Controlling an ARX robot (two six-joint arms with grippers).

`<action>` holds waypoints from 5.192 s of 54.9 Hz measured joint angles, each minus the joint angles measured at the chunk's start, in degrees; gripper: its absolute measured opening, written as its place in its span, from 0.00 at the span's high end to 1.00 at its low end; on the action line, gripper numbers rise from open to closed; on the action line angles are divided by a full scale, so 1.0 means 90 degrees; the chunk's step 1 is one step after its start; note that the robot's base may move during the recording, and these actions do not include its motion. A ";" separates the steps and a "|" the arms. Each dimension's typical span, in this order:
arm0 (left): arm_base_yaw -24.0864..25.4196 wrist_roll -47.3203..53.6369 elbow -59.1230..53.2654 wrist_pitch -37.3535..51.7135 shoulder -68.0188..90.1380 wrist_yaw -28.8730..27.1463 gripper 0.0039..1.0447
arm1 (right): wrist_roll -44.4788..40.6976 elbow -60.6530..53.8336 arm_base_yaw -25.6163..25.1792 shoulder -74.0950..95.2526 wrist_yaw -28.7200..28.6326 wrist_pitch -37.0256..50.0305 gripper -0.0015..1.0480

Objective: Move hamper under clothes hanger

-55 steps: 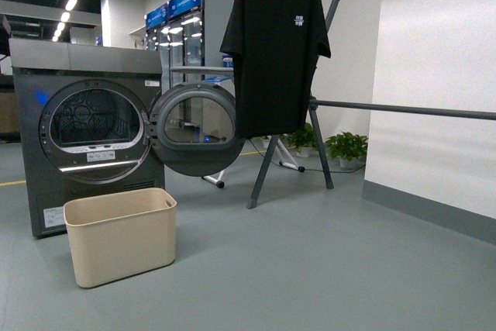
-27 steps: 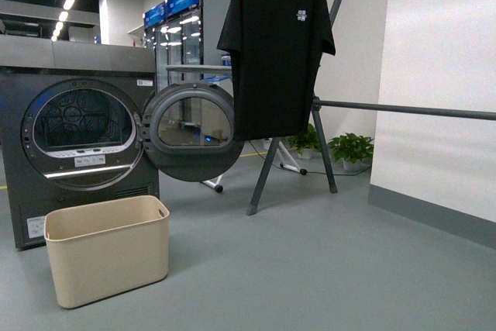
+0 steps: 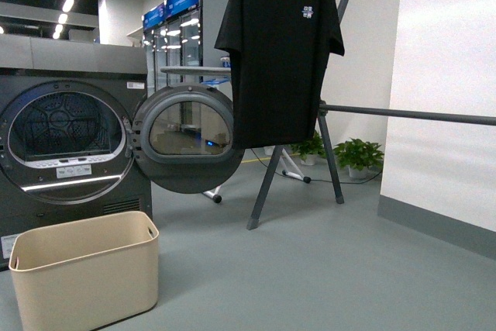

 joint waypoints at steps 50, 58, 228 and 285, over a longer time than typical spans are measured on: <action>0.0000 0.0000 0.0000 -0.0002 0.0000 0.0002 0.06 | 0.0000 0.0000 0.0000 0.0005 -0.0002 -0.0002 0.08; 0.0000 0.0000 0.0000 -0.0002 0.0002 0.0000 0.06 | 0.0000 0.0000 0.0000 0.0007 -0.0002 -0.0002 0.08; 0.0775 -0.0726 0.3135 0.2868 0.7883 0.0136 0.06 | 0.1098 0.3152 0.0318 0.8318 -0.0716 0.3436 0.08; -0.0619 -0.1316 1.0010 0.0585 1.5941 -0.0673 0.06 | 0.0461 1.0433 0.0602 1.4853 0.0078 -0.0821 0.08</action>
